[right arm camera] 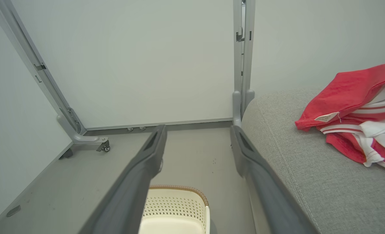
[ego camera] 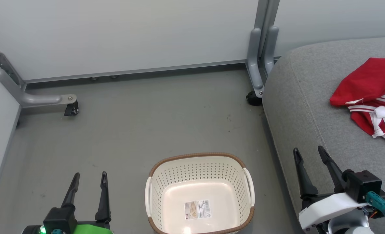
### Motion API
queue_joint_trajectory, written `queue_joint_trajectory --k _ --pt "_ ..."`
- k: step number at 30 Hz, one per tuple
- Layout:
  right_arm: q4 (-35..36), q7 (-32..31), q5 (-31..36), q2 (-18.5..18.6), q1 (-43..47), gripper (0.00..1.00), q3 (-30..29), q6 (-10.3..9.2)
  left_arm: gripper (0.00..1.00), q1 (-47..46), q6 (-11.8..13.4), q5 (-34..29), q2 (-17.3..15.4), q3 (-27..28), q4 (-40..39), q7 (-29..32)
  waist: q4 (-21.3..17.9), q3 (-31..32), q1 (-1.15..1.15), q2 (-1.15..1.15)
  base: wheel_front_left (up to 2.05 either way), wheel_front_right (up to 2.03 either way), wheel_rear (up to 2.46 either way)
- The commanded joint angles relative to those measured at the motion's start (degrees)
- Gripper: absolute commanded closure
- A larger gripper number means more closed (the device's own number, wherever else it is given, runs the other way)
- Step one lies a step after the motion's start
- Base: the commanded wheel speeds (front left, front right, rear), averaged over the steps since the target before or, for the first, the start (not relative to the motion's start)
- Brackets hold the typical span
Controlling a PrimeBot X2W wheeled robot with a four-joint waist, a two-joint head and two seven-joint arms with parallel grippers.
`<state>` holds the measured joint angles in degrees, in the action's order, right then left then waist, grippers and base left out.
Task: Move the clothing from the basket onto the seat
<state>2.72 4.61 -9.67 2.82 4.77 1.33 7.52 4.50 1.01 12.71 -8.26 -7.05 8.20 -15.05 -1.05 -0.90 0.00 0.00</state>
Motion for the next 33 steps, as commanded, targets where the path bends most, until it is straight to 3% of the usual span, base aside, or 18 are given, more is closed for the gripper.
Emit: queue_joint_trajectory --k 1,11,12,15,33 --pt "0.3 -0.1 -0.2 0.1 0.9 0.00 0.0 -0.06 0.00 0.3 -0.3 -0.7 0.0 0.4 0.2 -0.2 0.0 0.0 0.00 0.00 0.00 0.00 0.00" --pt "0.6 -0.2 -0.3 0.1 0.9 0.00 -0.3 -0.06 0.00 0.0 -0.7 -1.1 0.7 1.0 0.4 -0.2 0.1 -0.3 0.00 0.00 0.00 0.00 0.00" --pt "0.2 0.0 -0.2 0.0 0.0 1.00 -0.2 0.00 1.00 0.0 -0.5 -0.7 0.6 0.9 0.4 0.0 0.1 -0.3 0.00 0.00 0.00 0.00 0.00" --pt "-1.0 0.1 -1.0 -0.2 0.1 1.00 0.0 0.00 1.00 -0.1 -0.6 0.1 0.7 0.9 1.8 0.5 0.1 -0.3 0.00 0.00 0.00 0.00 0.00" --pt "-4.6 -1.3 -21.4 1.1 -2.6 1.00 -0.3 -0.01 1.00 -2.8 -2.4 18.6 1.8 3.9 2.7 5.5 0.3 -0.2 0.00 0.00 0.00 0.00 0.00"
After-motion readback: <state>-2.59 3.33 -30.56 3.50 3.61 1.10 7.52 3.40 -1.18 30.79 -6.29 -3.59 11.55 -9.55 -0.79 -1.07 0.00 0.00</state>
